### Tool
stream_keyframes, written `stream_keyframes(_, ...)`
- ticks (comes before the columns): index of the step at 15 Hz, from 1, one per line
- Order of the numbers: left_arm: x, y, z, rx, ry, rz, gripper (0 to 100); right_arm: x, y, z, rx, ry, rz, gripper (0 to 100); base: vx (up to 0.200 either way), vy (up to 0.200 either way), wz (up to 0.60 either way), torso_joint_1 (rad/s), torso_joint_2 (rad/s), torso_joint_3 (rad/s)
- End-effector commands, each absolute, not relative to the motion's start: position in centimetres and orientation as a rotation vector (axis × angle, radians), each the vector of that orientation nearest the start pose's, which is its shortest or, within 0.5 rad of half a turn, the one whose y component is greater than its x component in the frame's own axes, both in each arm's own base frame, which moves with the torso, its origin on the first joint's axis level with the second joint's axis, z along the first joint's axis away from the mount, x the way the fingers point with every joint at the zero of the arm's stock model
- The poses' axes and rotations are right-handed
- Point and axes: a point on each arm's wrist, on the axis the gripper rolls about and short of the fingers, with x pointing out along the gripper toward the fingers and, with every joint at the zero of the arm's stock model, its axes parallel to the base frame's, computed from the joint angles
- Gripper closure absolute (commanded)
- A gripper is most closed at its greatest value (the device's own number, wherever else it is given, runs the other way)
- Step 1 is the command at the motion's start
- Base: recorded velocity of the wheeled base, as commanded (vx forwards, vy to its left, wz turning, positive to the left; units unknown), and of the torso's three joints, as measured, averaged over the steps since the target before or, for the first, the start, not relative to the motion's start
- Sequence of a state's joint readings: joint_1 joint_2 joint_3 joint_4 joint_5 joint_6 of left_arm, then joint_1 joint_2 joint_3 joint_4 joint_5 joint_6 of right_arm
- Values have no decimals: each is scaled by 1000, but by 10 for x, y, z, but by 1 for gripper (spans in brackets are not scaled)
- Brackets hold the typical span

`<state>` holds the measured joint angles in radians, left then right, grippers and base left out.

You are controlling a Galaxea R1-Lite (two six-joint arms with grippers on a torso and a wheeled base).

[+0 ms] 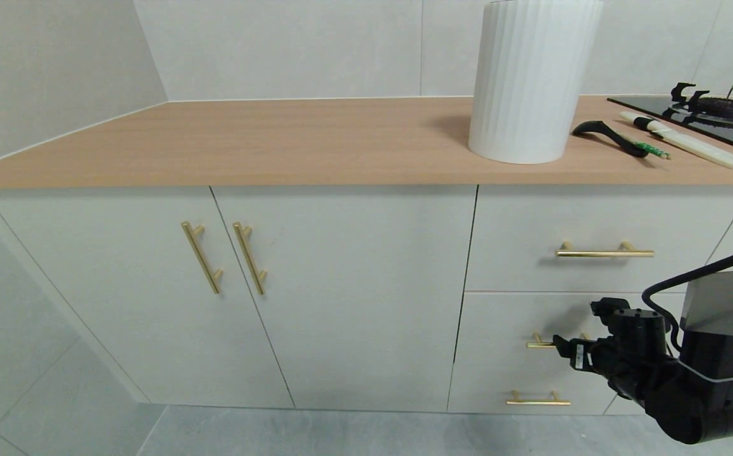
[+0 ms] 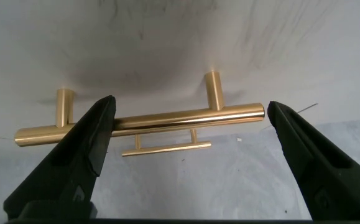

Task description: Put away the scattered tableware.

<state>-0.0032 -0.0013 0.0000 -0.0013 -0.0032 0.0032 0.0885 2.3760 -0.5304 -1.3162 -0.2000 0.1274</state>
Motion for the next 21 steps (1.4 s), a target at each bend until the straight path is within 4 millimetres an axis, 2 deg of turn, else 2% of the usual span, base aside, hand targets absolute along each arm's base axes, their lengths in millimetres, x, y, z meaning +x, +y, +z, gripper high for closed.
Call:
stream_keyframes(1, -23, 0, 76, 3, -2, -6, 0, 327, 25, -37, 41, 539, -143, 0, 0, 0, 0, 0, 0, 0)
stream_keyframes(9, -23, 0, 76, 3, -2, -6, 0, 324, 24, -41, 15, 559, -135, 0, 0, 0, 0, 0, 0, 0)
stream_keyframes(12, -23, 0, 76, 3, -2, -8, 0, 307, 28, -24, 5, 583, -110, 0, 0, 0, 0, 0, 0, 0)
stream_keyframes(14, -23, 0, 76, 3, -2, -6, 0, 295, 33, -4, -8, 634, -80, 0, 0, 0, 0, 0, 0, 0)
stream_keyframes(15, -23, 0, 76, 3, -2, -6, 0, 283, 36, 17, -6, 675, -33, 0, 0, 0, 0, 0, 0, 0)
stream_keyframes(16, -23, 0, 76, 3, -2, -6, 0, 277, 38, 28, -3, 687, -7, 0, 0, 0, 0, 0, 0, 0)
stream_keyframes(19, -23, 0, 76, 3, -2, -6, 0, 234, 52, 113, -14, 644, 94, 0, 0, 0, 0, 0, 0, 0)
stream_keyframes(20, -23, 0, 76, 3, -2, -6, 0, 227, 53, 128, -12, 629, 106, 0, 0, 0, 0, 0, 0, 0)
stream_keyframes(21, -23, 0, 76, 3, -2, -8, 0, 210, 55, 152, -6, 588, 142, 0, 0, 0, 0, 0, 0, 0)
